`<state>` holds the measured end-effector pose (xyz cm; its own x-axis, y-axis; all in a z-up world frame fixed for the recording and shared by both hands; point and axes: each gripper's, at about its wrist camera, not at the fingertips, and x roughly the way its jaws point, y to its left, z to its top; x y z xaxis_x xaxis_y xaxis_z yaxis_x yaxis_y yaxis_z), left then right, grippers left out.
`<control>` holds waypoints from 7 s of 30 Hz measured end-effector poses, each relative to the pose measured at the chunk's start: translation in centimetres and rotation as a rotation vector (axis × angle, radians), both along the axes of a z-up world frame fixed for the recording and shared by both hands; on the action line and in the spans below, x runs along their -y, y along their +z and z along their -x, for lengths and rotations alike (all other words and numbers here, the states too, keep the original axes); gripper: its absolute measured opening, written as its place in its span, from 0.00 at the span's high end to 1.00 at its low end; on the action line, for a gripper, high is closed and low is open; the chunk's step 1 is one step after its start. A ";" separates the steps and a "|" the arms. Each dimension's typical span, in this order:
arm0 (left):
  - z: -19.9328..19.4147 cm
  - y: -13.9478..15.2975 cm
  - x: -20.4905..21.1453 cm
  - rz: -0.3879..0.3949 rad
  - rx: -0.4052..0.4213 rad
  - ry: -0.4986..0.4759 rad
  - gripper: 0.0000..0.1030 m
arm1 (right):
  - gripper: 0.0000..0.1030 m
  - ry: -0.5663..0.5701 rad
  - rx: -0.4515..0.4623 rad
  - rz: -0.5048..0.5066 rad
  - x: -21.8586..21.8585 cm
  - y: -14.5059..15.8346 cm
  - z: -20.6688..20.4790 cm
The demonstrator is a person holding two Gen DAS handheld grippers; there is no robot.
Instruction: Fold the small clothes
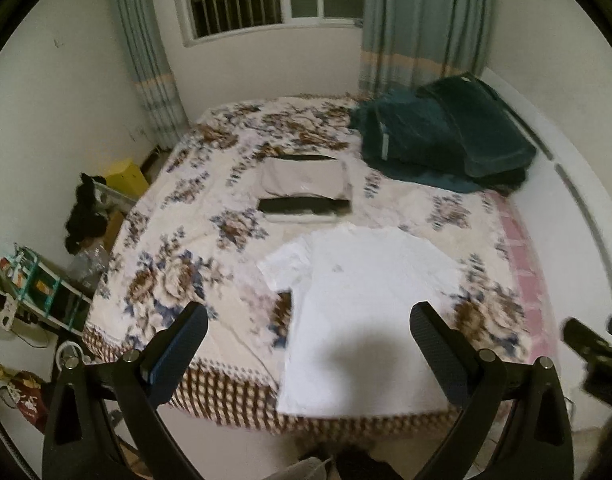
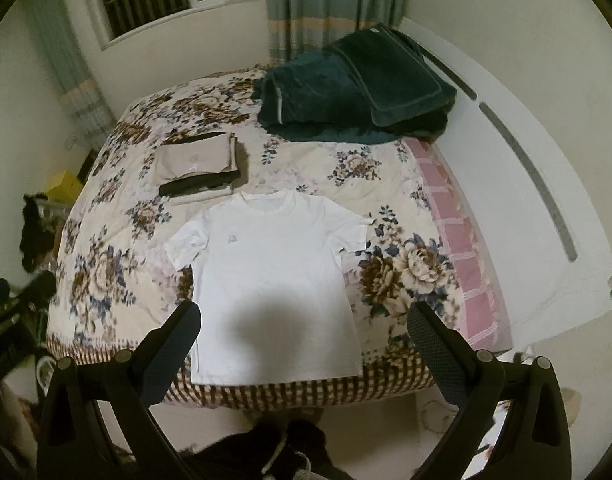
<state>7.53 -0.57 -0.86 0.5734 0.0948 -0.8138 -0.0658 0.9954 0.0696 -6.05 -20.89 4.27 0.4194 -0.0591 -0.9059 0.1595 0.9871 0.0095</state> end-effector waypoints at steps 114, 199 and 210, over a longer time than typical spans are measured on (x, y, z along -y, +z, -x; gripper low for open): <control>-32.8 -55.8 4.1 0.327 -0.391 -0.298 0.86 | 0.72 -0.461 -0.334 -0.767 -0.3 -73.2 -28.6; -22.8 -56.6 -24.4 0.738 -0.162 0.549 0.98 | 0.35 -0.319 -0.431 -0.542 -3.4 -70.6 -28.9; -26.3 -45.6 -10.1 0.341 -0.009 -0.122 0.98 | 0.35 -0.351 -0.428 -0.551 -2.6 -70.2 -28.4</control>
<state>33.88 9.55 -46.44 0.5566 -0.2517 -0.7917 0.0542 0.9620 -0.2677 22.38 -18.30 -65.93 0.0673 0.3820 -0.9217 0.5618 0.7489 0.3515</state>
